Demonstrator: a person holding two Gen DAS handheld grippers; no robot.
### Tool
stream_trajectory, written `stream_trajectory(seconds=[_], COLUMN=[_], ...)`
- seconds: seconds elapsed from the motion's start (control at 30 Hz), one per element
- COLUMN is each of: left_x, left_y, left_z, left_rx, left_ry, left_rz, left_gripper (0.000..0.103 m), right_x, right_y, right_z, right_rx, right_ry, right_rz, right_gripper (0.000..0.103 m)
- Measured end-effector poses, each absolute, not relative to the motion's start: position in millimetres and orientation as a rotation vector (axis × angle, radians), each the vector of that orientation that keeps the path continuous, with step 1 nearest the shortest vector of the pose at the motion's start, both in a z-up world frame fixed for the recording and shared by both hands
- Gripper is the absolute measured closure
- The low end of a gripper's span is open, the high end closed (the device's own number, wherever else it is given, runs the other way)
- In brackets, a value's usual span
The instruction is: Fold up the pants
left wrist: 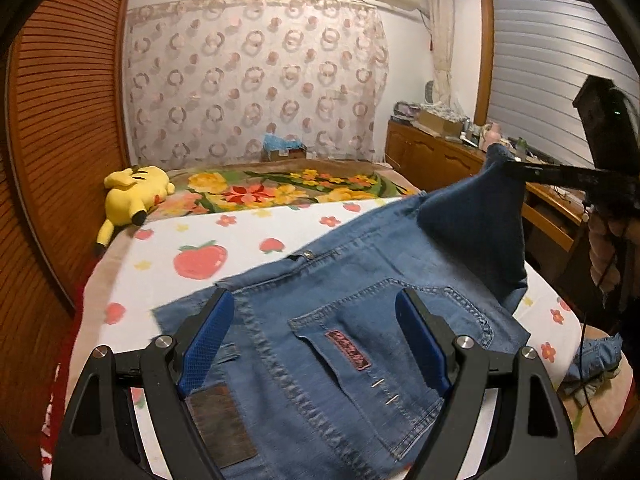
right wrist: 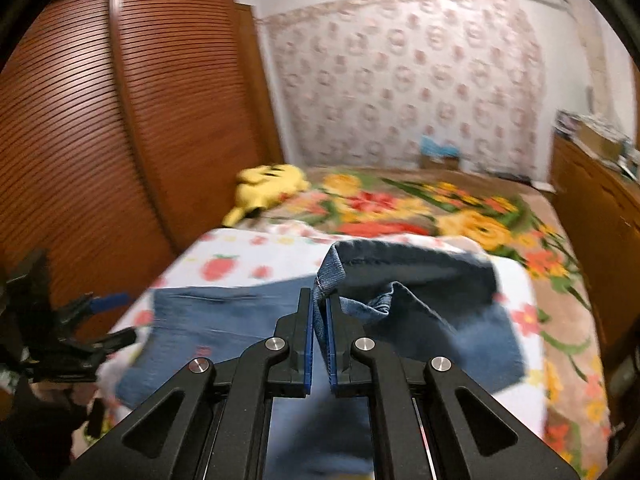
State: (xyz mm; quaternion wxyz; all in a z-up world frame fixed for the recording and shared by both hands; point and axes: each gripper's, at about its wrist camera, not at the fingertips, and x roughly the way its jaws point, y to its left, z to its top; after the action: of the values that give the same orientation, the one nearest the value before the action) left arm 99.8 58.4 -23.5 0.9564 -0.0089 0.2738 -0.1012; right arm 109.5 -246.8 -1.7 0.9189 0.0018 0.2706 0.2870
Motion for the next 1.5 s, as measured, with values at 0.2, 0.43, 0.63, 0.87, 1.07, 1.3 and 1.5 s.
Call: stream_trajectory(seconds=[0.2,0.43,0.63,0.87,1.07,1.3,1.5], left_x=[94,97,95,94,96,102,117], left_y=[74,83,79,68,57,33,9], left_z=[-19,-26,-30,-32,-34,-40,-56], left_rx=[-0.023,-0.047,-0.046,-0.04,-0.034,-0.037,-0.039], left_ry=[0.547,0.557,0.565,0.573,0.584,0.612,0.678], left_rz=[-0.175,-0.16,-0.167,-0.191,-0.22,-0.289,-0.361], left_gripper=[0.02,0.02,0.02,0.02,0.02,0.02,0.03], right_x=[84,85,89,66,64,77,95], right_y=[-211,-212,-212,-208,-214,-212,-208], right_z=[-14,-43,-35,-17,-28,-54,-76], right_rx=[-0.063,-0.09,-0.081,-0.082,-0.093,-0.127,-0.088], right_ry=[0.564,0.647,0.65,0.584,0.564,0.614,0.713], right_rz=[0.724,0.758,0.741,0.675,0.59,0.484,0.469], right_gripper=[0.097,0.097,0.078,0.058,0.054,0.053,0.053])
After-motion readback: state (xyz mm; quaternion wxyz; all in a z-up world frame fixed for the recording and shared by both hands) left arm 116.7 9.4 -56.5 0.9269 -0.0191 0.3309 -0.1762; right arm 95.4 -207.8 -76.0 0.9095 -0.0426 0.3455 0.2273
